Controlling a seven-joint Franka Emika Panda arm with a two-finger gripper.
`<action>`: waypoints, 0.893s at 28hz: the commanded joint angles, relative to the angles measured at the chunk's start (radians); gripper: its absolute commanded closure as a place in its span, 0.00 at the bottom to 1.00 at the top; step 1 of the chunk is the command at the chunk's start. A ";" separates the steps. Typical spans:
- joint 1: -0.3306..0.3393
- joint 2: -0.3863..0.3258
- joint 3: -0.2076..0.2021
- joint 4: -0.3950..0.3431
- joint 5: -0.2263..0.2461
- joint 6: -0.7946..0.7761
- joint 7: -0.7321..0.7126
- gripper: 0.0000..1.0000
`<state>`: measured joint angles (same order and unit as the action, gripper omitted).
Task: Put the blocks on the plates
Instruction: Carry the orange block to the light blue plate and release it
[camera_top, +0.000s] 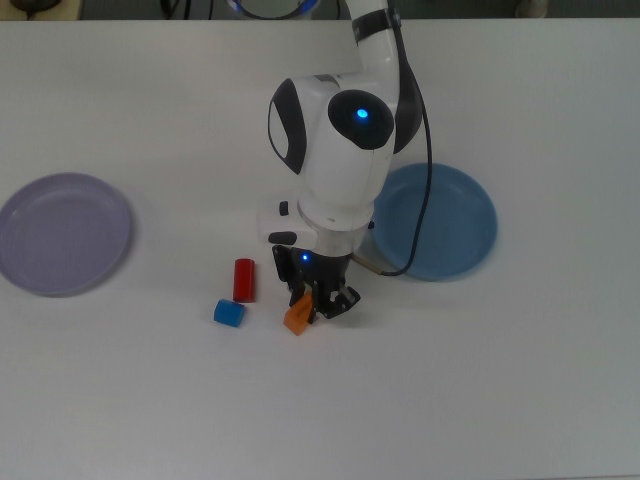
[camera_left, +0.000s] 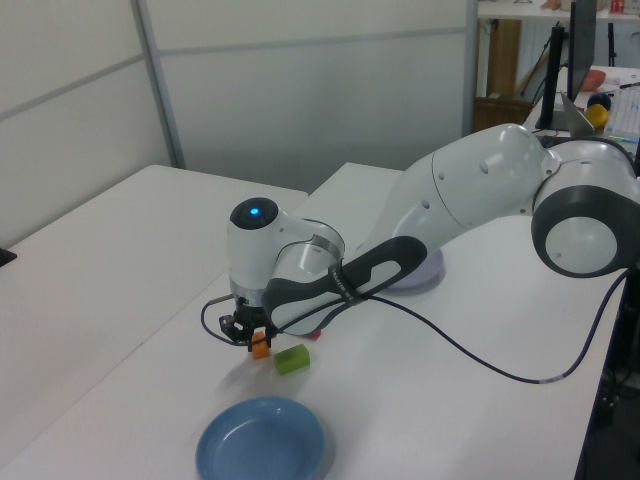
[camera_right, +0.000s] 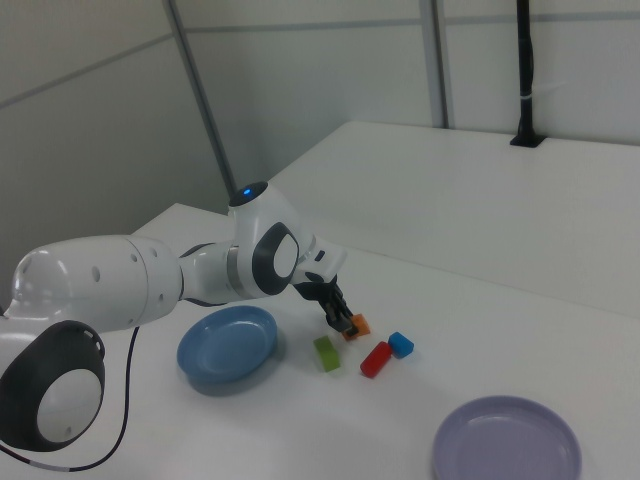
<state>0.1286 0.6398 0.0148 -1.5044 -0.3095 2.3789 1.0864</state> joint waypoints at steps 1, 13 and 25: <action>0.003 -0.023 -0.013 0.012 -0.022 0.011 -0.032 1.00; 0.011 -0.131 0.039 -0.034 0.076 -0.164 -0.374 1.00; 0.025 -0.184 0.109 -0.034 0.190 -0.244 -0.747 1.00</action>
<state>0.1371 0.4840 0.1017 -1.4980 -0.1389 2.1523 0.4328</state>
